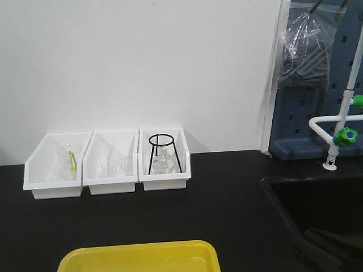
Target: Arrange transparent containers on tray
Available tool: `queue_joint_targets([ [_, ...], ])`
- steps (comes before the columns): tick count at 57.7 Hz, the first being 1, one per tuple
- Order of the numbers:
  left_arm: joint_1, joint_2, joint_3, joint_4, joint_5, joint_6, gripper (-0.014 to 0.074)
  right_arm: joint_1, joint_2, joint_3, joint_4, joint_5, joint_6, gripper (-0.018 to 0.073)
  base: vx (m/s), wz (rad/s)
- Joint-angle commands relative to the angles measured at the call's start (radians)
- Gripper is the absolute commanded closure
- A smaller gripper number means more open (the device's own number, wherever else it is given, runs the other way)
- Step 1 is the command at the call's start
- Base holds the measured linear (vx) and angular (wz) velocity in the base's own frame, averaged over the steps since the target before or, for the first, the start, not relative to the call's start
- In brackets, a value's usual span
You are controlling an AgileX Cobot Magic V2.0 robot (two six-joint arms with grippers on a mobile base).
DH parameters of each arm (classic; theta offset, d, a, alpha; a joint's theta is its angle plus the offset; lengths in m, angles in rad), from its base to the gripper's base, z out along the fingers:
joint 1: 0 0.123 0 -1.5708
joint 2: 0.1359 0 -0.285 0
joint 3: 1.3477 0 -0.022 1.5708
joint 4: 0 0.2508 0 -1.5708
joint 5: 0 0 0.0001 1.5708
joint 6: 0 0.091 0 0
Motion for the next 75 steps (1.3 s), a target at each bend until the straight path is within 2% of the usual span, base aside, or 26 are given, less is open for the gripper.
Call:
queue_joint_targets([
  [1,0.033,-0.072,0.084,0.008,-0.107,-0.019,0.0603,-0.002,-0.007,-0.028,-0.014,-0.082,-0.002,0.0572,0.0,0.0],
  [9,0.047,-0.187,0.251,0.008,-0.183,-0.034,0.0603,-0.002,-0.007,-0.028,-0.014,-0.082,-0.002,0.0572,0.0,0.0],
  [16,0.049,-0.186,0.383,0.008,-0.366,-0.036,0.0603,-0.002,-0.007,-0.028,-0.014,-0.082,-0.002,0.0572,0.0,0.0],
  [19,0.049,-0.186,0.371,0.008,-0.337,-0.034,0.0603,-0.002,-0.007,-0.027,-0.014,-0.082,-0.002,0.0572,0.0,0.0],
  [24,0.049,-0.186,0.37,0.01,-0.368,-0.026,0.0603,-0.002,-0.007,-0.025,-0.014,-0.08,-0.002,0.0572,0.0,0.0],
  [75,0.049,-0.183,0.37,0.008,-0.36,-0.026,0.0603,-0.002,-0.007,-0.025,-0.014,-0.082,-0.002,0.0572,0.0,0.0],
])
